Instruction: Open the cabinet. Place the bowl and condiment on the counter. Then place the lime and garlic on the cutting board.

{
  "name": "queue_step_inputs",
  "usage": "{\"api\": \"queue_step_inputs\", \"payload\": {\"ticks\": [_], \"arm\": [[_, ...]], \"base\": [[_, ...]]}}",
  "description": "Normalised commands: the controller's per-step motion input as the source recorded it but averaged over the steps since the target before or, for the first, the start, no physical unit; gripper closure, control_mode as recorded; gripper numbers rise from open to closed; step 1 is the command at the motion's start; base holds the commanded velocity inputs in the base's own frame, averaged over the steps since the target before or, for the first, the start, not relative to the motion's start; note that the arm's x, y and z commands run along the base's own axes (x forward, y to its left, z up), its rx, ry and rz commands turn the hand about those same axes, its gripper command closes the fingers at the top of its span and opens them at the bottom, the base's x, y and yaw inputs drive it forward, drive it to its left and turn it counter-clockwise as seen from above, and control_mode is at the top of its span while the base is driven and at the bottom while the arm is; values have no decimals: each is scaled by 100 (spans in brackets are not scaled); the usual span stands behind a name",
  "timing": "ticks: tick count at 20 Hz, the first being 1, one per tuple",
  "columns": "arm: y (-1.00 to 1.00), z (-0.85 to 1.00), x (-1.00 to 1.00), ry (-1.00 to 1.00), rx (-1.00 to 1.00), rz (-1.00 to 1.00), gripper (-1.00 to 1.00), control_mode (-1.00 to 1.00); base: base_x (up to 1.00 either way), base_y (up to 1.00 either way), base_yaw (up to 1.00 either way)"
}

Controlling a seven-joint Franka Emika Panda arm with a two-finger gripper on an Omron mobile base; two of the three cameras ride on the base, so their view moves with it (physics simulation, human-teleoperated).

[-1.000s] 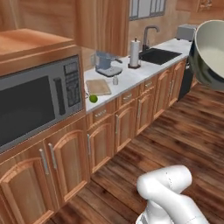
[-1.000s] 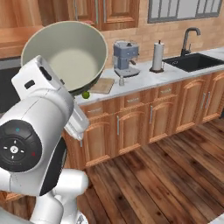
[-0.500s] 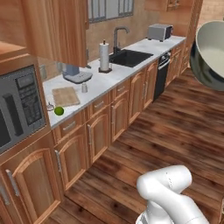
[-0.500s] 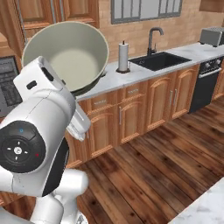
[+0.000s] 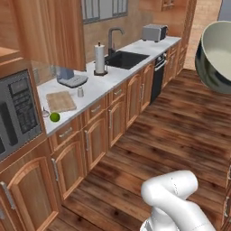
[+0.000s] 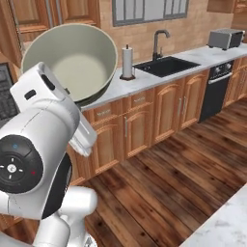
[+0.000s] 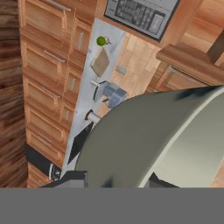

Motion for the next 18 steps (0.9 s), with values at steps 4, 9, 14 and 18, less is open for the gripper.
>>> {"api": "queue_step_inputs", "payload": {"ticks": [4,9,14,18], "arm": [[0,0,0,0,0,0,100,100],[0,0,0,0,0,0,100,100],[0,0,0,0,0,0,100,100],[0,0,0,0,0,0,100,100]], "base": [[-8,59,-11],[-6,58,-9],[27,33,-10],[68,1,-12]]}}
